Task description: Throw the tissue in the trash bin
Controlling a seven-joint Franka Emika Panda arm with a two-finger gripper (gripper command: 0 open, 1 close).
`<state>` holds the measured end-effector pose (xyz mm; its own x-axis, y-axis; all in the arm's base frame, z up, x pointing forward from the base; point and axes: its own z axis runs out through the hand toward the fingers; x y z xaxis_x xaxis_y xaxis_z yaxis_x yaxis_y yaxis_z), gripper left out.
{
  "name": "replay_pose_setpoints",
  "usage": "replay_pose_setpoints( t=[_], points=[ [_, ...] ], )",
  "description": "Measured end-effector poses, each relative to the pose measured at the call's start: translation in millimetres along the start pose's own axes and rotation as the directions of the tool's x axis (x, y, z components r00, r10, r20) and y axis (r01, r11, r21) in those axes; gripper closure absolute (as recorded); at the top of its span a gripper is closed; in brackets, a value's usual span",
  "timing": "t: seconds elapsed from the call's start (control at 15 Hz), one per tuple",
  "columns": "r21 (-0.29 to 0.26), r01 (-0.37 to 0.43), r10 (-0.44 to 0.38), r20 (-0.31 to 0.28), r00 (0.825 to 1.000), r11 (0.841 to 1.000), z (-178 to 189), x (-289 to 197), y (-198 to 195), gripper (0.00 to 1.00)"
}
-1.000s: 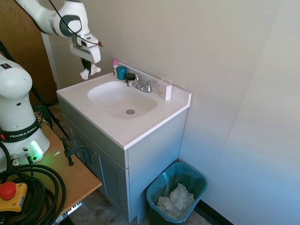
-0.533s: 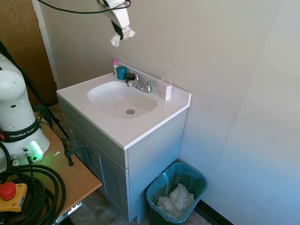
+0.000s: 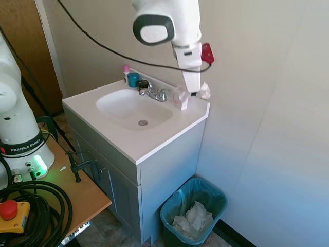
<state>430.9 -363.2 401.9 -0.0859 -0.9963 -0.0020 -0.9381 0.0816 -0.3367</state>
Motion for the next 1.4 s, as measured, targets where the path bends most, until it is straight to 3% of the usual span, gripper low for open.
replay_pose_setpoints(
  t=[0.2,0.33,0.4,0.73,1.4],
  points=[
    [-0.122,0.001,0.0,0.007,1.0,0.993,75.4,16.9,2.5,1.0],
    [-0.166,-0.005,0.007,0.011,1.0,0.986,110.1,26.6,4.8,1.0],
    [-0.183,0.0,0.003,0.015,1.0,0.983,124.9,28.2,4.0,0.0],
    [-0.208,0.036,-0.022,0.066,0.998,0.977,152.2,18.5,-2.1,0.0],
    [-0.209,0.054,-0.037,0.083,0.996,0.976,156.1,12.5,-5.9,0.0]
  ],
)
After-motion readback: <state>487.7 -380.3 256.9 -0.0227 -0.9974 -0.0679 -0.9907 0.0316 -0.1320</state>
